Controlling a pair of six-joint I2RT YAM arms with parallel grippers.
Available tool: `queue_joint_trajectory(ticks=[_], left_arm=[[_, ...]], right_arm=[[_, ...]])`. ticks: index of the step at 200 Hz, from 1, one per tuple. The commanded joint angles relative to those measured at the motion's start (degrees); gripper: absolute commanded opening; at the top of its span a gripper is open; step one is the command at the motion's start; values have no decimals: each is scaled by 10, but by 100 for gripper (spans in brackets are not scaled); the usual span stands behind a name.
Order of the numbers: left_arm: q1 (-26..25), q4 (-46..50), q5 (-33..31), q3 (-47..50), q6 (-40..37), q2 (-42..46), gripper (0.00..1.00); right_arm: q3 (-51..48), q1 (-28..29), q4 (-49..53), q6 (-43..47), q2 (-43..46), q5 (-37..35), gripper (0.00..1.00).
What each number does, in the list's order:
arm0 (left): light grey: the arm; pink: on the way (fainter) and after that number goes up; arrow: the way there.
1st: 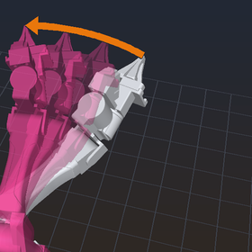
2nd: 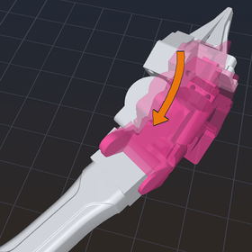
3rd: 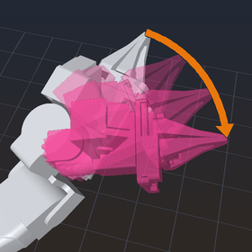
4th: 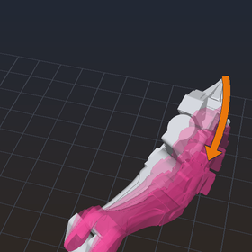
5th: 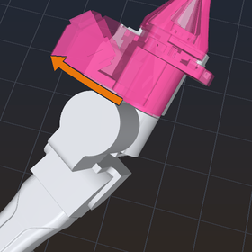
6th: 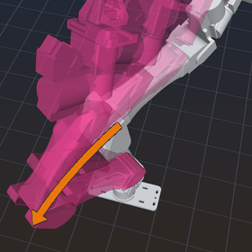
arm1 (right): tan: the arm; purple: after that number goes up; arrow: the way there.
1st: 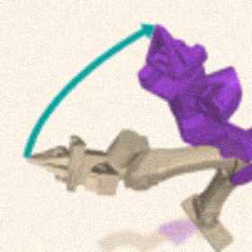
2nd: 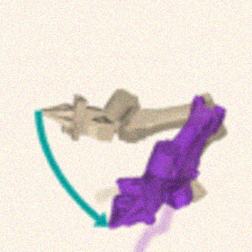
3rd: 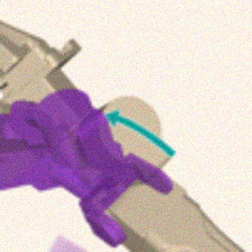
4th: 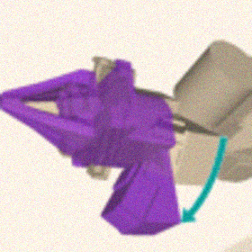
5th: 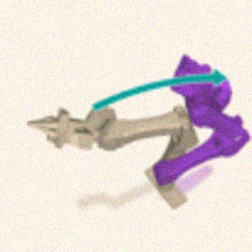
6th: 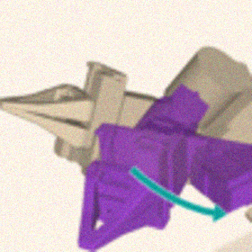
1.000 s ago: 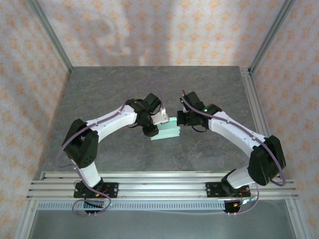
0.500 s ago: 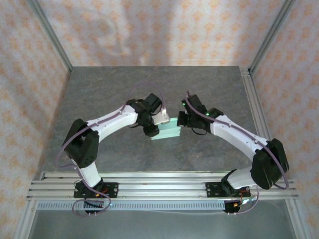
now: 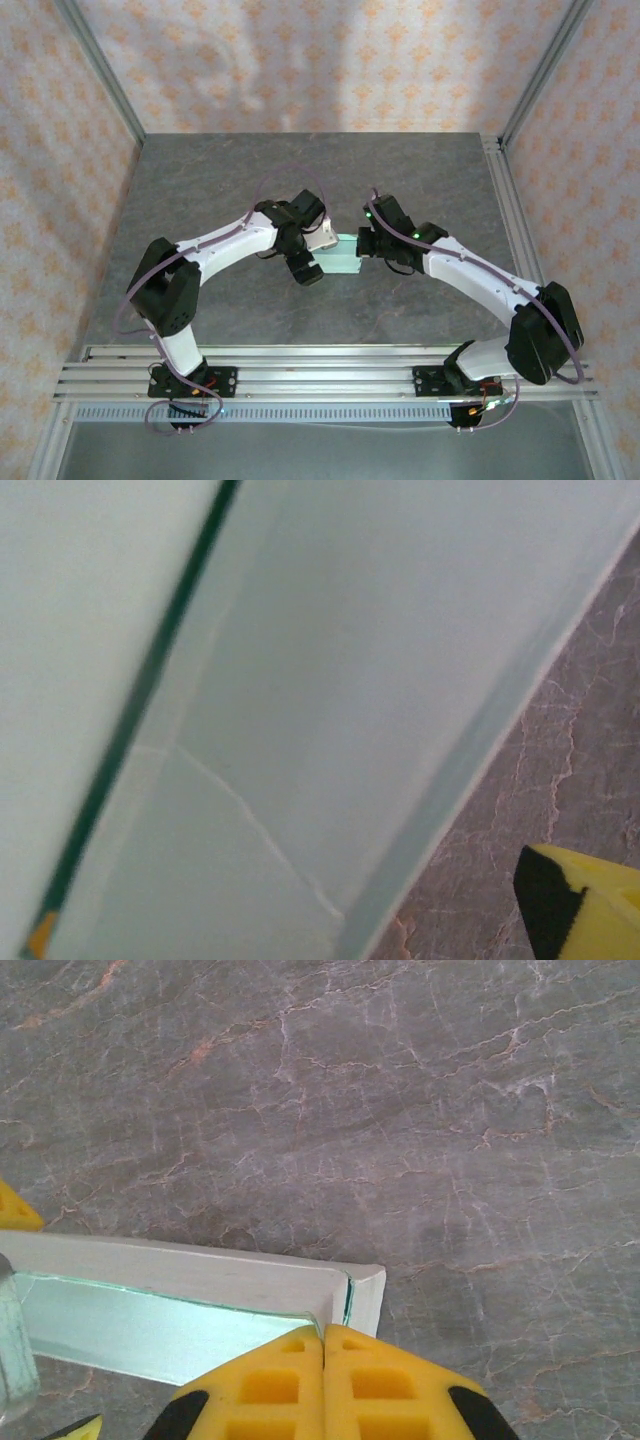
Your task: Fold the paper box
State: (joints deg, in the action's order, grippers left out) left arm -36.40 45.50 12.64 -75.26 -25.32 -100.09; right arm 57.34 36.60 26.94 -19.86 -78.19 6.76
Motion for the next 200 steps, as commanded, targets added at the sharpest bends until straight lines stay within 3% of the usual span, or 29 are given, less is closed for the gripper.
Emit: queue_joint_trajectory(ticks=[1, 46, 72, 93, 113, 122, 168, 200], left_arm=[[-9, 10, -26, 3, 21, 43, 100], [-16, -75, -62, 65, 98, 154, 100], [-15, -155, -94, 121, 214, 239, 100], [-15, -156, -109, 131, 320, 275, 100], [-18, -84, -124, 95, 388, 262, 89], [-21, -53, -134, 81, 402, 252, 80], [-28, -39, -150, 67, 383, 208, 45], [-28, -34, -137, 42, 389, 166, 38]], right_arm=[[-8, 4, 16, 12, 11, -24, 0], [-8, 7, 16, 15, 11, -35, 0], [-6, 10, 20, 16, 11, -48, 0], [-2, 15, 25, 15, 10, -57, 0], [4, 21, 30, 13, 7, -63, 0], [6, 25, 31, 14, 6, -69, 0], [9, 30, 26, 9, -2, -72, 0], [13, 31, 29, 9, -1, -70, 0]])
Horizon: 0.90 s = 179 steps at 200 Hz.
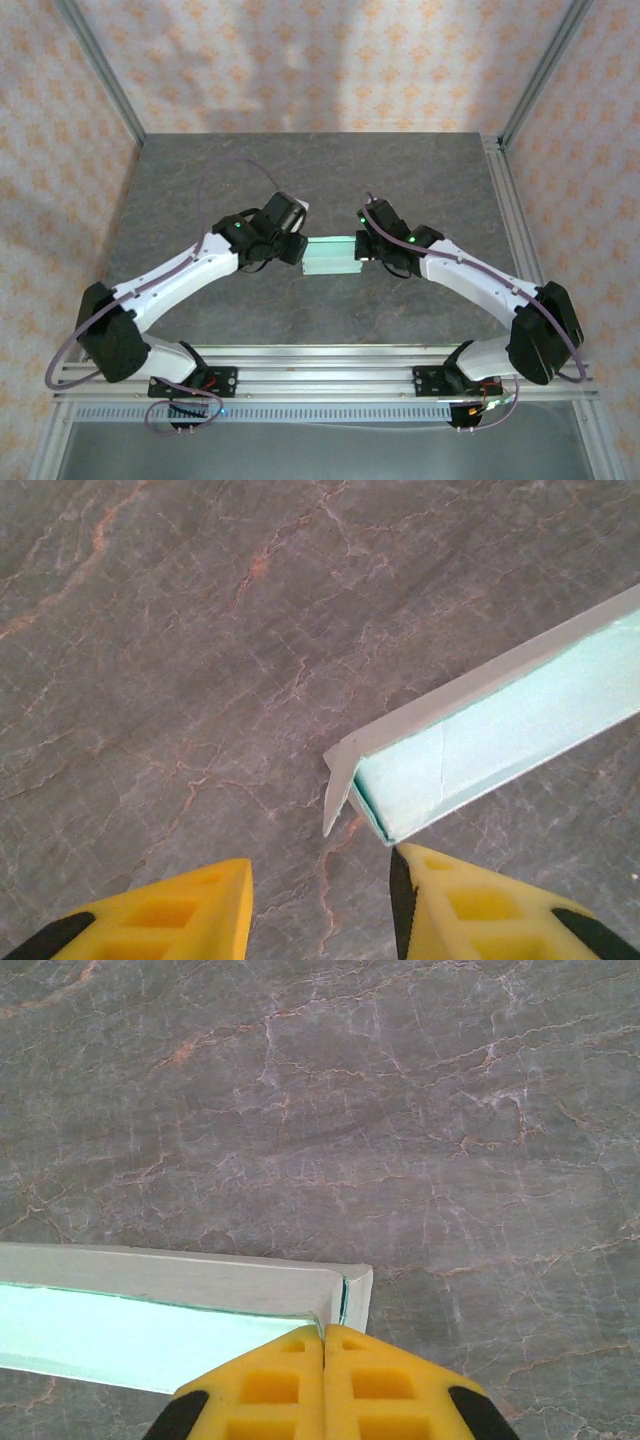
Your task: Fold the paper box
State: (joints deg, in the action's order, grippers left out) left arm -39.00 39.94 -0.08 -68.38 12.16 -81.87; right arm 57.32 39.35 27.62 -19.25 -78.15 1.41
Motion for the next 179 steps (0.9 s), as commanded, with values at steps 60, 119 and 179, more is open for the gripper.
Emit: queue_joint_trajectory(ticks=[60, 119, 179], left_arm=[[-2, 19, -24, -41, 15, -54, 31], [-1, 14, 0, -46, 24, -69, 19], [-1, 21, -2, -51, 63, -69, 2]], right_arm=[[11, 3, 23, 4, -1, -10, 0], [7, 3, 13, -4, 5, 3, 0], [6, 3, 12, -4, 7, 3, 0]])
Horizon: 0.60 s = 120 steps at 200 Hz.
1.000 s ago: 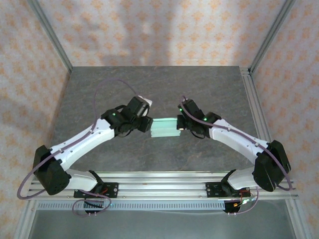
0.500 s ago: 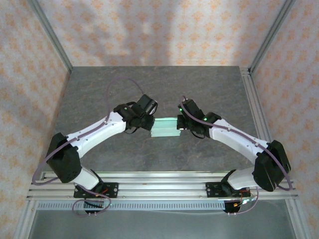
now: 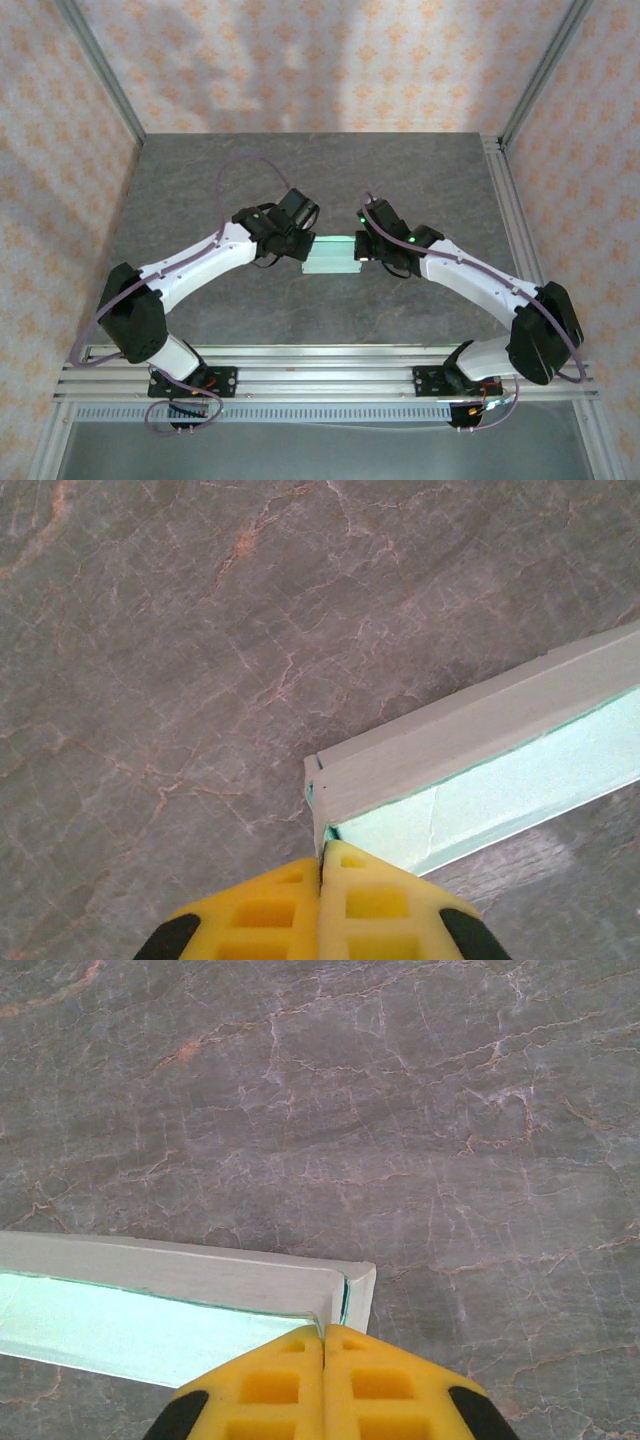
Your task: Fold the paper box
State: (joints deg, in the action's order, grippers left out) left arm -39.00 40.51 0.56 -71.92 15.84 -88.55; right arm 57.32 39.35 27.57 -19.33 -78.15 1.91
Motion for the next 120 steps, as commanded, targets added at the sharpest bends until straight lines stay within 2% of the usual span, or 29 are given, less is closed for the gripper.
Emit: queue_joint_trajectory(ticks=[1, 71, 90, 120], left_arm=[[-1, 16, -8, -16, 27, -2, 1], [1, 51, 20, -46, 118, -32, 0], [1, 41, 41, -43, 122, -40, 0], [1, 40, 26, -34, 126, -50, 0]], right_arm=[[6, 3, 13, -3, 7, -2, 0], [3, 4, 14, -2, 2, -8, 0], [2, 5, 14, -1, 3, -12, 0], [-3, 5, 11, -2, 4, -18, 0]])
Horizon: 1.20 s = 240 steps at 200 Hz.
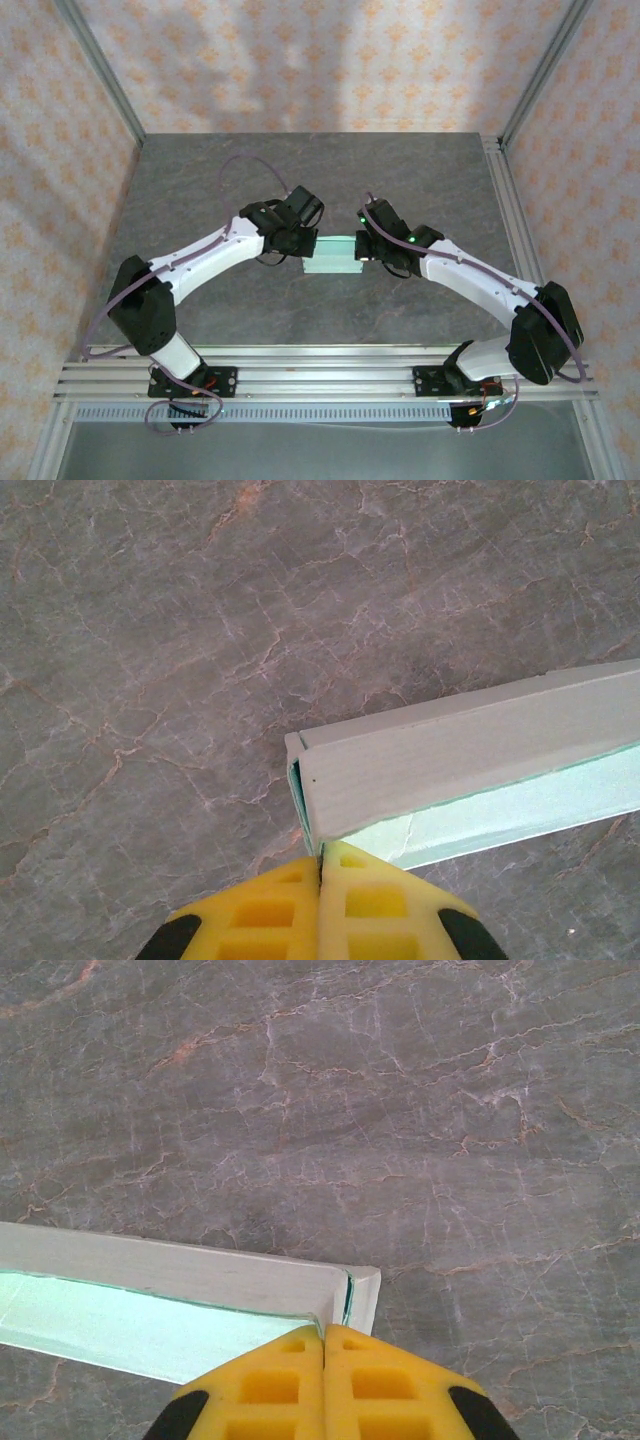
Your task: Fold the paper box
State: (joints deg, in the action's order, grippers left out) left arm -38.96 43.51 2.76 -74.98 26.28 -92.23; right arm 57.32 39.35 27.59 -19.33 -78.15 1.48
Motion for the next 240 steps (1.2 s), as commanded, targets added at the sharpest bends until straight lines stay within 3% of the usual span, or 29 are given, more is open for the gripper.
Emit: queue_joint_trajectory(ticks=[1, 71, 102, 120, 140, 160, 188, 217, 240], left_arm=[[0, 11, 2, -3, 22, -14, 0], [-1, -6, 0, 25, 40, -22, 0], [-6, -11, -1, 36, 40, -24, 0], [-7, -10, -5, 37, 40, -27, 0], [-8, -8, -9, 36, 40, -31, 0], [-8, -3, -13, 29, 39, -36, 0], [-9, -4, -5, 27, 35, -40, 0], [-8, -4, -4, 29, 32, -37, 0], [-9, -8, -4, 32, 32, -35, 0]], right_arm=[[-3, 5, 10, -2, 4, -14, 0], [-80, 11, -89, -2, 17, -24, 0], [-118, 25, -134, 13, 38, -63, 0], [-120, 29, -140, 23, 64, -69, 10], [-132, 30, -171, 32, 109, -65, 37], [-144, 29, -191, 36, 155, -72, 54], [-140, 28, -188, -1, 169, -111, 66], [-62, 20, -78, -62, 92, -130, 66], [-48, 15, -80, -77, 45, -114, 66]])
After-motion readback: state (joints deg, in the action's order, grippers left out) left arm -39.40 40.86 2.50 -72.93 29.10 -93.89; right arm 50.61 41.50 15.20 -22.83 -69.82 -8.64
